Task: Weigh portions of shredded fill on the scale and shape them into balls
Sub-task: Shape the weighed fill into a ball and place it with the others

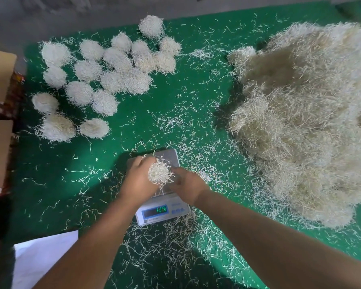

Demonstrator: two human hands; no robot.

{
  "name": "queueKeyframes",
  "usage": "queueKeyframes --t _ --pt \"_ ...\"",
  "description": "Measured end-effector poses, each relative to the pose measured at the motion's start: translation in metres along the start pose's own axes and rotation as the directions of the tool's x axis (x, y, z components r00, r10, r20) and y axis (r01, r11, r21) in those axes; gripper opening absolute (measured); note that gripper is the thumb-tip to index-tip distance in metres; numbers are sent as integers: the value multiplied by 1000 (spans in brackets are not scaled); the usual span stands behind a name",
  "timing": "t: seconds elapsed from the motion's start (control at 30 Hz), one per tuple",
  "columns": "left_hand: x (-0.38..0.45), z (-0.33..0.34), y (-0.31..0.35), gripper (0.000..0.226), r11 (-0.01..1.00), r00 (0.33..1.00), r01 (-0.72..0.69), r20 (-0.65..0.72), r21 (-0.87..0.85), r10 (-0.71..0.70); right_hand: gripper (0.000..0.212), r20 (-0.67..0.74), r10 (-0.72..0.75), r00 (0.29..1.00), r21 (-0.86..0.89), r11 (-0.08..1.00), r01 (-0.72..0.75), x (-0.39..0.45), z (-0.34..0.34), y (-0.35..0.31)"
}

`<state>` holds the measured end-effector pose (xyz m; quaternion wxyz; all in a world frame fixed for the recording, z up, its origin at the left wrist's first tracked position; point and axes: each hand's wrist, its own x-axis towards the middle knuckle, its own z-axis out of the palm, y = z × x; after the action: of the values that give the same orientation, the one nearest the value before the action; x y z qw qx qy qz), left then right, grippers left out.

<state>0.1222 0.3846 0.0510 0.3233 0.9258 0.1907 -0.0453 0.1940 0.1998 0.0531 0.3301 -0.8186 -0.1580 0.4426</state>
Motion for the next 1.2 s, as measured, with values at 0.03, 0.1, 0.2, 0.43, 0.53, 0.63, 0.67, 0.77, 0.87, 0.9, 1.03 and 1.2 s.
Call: queueKeyframes --t 0.03,0.1,0.2,0.43,0.53,0.63,0.67,0.77,0.87,0.9,1.03,1.2 --pt "-5 -2 -1 57 1000 1000 -1 -16 1 1 43 -3 -28 1000 -41 999 27 0 1 0" --pt "-13 -8 -5 61 999 999 29 -37 32 -28 23 -35 -53 998 -112 993 49 -3 -1 2" --pt "-23 -19 -14 64 988 992 109 -71 105 -102 26 -82 -60 995 -76 996 54 -14 -10 3" --pt "-40 -37 -23 71 978 974 181 -154 107 -164 27 -177 57 983 147 989 -31 -38 -36 16" --pt "-44 -41 -17 71 981 974 168 -171 99 -149 33 -329 125 936 182 981 -68 -45 -61 32" --pt "-48 -44 -12 71 979 967 191 -184 67 -176 41 -447 274 852 302 942 -145 -60 -92 61" --pt "-49 -45 -10 70 979 966 192 -188 64 -177 42 -475 329 816 333 926 -179 -68 -103 75" --pt "-52 -45 -3 66 982 970 181 -178 56 -169 35 -488 515 705 456 839 -297 -95 -132 126" --pt "-55 -43 8 64 980 970 199 -141 -12 -199 42 -426 690 585 578 705 -411 -119 -139 156" --pt "-55 -41 12 64 977 969 205 -132 -55 -211 51 -447 704 551 581 697 -420 -125 -135 156" --pt "-58 -38 26 61 852 924 314 -70 -419 -376 72 -551 504 665 303 863 -404 -120 -103 110" --pt "-54 -46 46 35 331 742 521 226 -787 -631 67 -291 183 939 432 901 -42 -100 -52 10"
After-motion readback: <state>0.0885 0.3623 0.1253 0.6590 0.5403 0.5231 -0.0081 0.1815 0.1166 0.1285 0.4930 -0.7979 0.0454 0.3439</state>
